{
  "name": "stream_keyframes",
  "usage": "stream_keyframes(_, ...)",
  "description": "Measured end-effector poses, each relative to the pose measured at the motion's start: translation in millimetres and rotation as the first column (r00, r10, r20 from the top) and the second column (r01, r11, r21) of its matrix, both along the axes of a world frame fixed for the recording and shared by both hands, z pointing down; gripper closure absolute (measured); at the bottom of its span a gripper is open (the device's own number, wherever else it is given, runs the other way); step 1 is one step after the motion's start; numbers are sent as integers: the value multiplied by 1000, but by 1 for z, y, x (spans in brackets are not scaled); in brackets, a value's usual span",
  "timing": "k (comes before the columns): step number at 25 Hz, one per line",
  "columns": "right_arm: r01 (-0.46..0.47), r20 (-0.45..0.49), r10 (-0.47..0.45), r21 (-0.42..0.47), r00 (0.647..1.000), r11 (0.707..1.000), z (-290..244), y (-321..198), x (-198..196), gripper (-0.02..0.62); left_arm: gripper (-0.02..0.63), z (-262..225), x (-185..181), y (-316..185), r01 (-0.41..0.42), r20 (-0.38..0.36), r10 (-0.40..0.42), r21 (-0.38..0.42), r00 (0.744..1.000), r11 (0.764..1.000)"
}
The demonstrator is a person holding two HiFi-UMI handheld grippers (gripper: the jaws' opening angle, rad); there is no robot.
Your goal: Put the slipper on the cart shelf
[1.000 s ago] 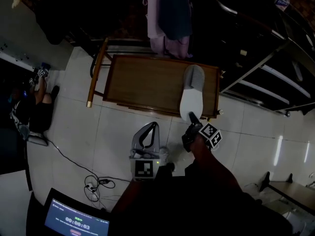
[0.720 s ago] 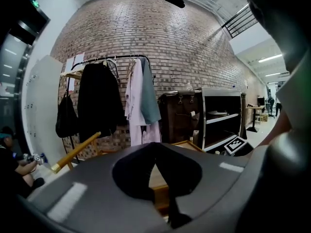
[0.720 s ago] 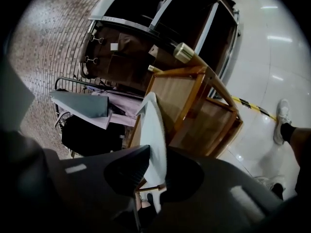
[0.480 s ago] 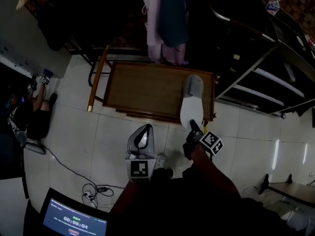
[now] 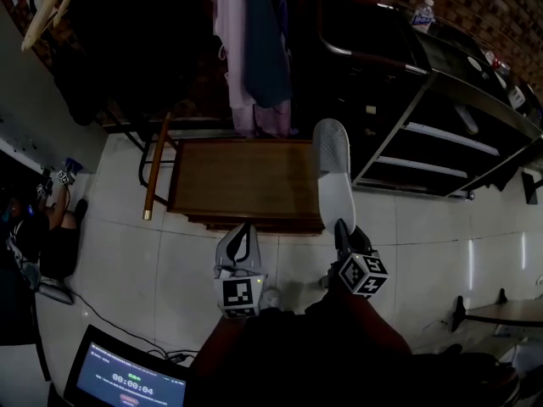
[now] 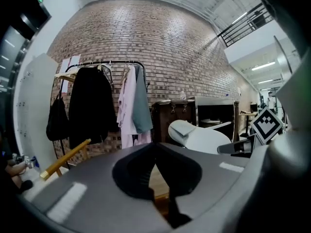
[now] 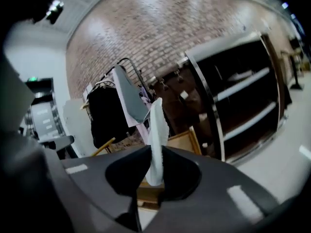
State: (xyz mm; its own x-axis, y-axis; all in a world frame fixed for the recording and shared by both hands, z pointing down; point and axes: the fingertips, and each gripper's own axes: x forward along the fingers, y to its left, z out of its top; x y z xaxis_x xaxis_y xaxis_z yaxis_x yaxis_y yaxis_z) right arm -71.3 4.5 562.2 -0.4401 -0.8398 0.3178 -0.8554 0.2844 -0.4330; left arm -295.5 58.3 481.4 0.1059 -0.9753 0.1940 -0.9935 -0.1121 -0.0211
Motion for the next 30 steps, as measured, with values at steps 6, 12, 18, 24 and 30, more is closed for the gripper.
stream_keyframes(6, -13, -279, 105, 314, 954, 949, -82, -1, 17, 543, 591, -8, 14, -5, -35, -81, 37, 22, 996, 999)
stream_keyframes(12, 7, -295, 171, 520, 940, 854, -163, 5, 10, 543, 591, -45, 23, -19, -49, -130, 60, 86, 990, 995)
stream_keyframes(18, -7, -278, 178, 523, 944, 852, -174, 7, 18, 541, 591, -64, 36, -25, -74, -112, 88, 126, 990, 989)
stream_keyframes(24, -8, -285, 186, 528, 940, 849, -170, 5, 35, 541, 591, -70, 57, -31, -100, -99, 114, 141, 989, 985)
stream_keyframes(30, -22, -293, 204, 523, 934, 852, -167, 1, 63, 541, 591, -72, 91, -41, -154, -65, 166, 153, 984, 976)
